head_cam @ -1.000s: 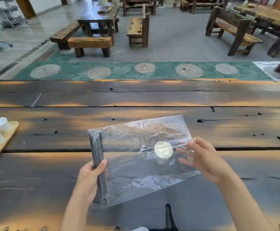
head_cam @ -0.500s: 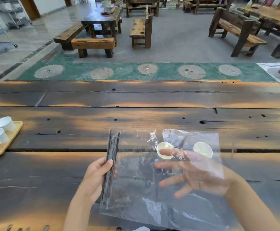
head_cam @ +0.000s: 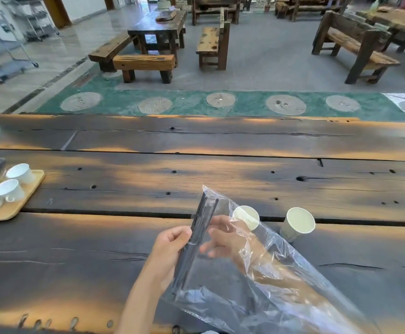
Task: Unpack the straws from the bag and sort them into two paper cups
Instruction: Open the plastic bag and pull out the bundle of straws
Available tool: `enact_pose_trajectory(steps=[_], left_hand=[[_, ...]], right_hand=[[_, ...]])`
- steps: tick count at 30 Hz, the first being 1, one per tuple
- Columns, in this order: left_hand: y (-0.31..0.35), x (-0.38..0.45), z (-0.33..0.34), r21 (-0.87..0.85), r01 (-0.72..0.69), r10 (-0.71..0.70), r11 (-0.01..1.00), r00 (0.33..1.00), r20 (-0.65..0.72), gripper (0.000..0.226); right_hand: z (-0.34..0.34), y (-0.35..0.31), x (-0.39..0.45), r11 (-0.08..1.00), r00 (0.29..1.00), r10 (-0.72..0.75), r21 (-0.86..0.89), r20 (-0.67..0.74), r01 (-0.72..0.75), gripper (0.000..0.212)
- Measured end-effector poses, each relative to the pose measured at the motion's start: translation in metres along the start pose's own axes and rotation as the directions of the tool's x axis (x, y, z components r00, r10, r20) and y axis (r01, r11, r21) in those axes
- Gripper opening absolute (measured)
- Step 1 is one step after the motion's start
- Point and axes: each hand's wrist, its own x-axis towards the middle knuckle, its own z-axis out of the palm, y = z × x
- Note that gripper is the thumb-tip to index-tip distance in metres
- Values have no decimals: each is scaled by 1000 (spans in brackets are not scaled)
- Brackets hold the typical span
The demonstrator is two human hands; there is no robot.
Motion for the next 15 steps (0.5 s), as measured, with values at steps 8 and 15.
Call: enact_pose_trajectory(steps=[8,15], left_hand=[[-4,-1,10,16,-68,69,998,991,-111,11],[2,-4,9,-110,-42,28,993,991,-130,6]], right_hand=[[4,21,15,996,1000,11,-85,14,-9,12],[-16,25,24,995,995,96,-26,-4,-96,29]])
